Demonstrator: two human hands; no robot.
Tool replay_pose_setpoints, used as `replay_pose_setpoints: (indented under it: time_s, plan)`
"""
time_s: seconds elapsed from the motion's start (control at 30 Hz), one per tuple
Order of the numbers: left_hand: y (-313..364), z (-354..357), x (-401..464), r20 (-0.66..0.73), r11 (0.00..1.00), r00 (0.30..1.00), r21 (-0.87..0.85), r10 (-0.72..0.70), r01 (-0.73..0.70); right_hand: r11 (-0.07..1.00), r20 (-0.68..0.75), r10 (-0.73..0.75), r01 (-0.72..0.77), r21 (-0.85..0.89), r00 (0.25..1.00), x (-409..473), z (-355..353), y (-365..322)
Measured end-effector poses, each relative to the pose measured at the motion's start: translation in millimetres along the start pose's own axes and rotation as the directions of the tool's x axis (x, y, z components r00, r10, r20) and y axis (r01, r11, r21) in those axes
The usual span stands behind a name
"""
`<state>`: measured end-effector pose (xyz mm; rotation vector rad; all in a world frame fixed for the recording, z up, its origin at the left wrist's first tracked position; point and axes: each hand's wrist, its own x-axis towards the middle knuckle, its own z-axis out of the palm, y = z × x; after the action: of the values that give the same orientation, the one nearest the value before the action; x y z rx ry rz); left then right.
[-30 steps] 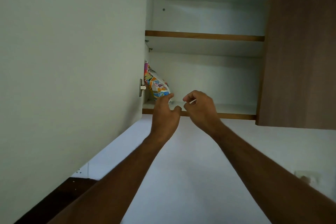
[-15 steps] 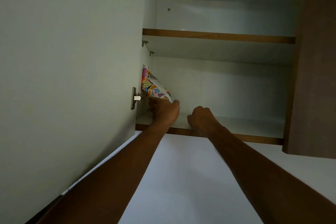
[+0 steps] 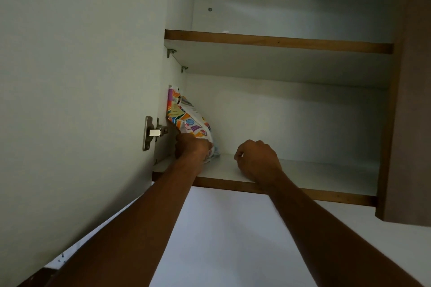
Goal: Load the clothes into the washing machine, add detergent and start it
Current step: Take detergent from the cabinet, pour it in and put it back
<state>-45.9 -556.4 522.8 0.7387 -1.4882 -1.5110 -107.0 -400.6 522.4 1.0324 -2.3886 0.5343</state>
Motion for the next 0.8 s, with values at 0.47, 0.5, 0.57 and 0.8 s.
replay_pose_setpoints:
  time_s: [0.47, 0.5, 0.57, 0.8]
  plan:
    - [6.1, -9.4, -29.6, 0.328, 0.996, 0.941, 0.006, 0.082, -0.089, 0.789, 0.153, 0.189, -0.243, 0.564, 0.97, -3.0, -13.3, 9.8]
    - [5.6, -9.9, -29.9, 0.355, 0.997, 0.932, -0.002, 0.077, -0.082, 0.738, 0.194, 0.171, -0.256, 0.624, 0.966, -3.0, -13.7, 12.4]
    - [5.2, -9.6, -30.6, 0.407, 0.998, 0.911, -0.015, 0.068, -0.067, 0.637, 0.247, 0.12, -0.266, 0.724, 0.961, -4.4, -12.0, 19.4]
    - [11.8, -9.5, -47.5, 0.595, 0.996, 0.799, -0.08, 0.087, -0.048, 0.5, 0.249, 0.085, -0.258, 0.827, 0.965, -25.5, -26.4, 29.7]
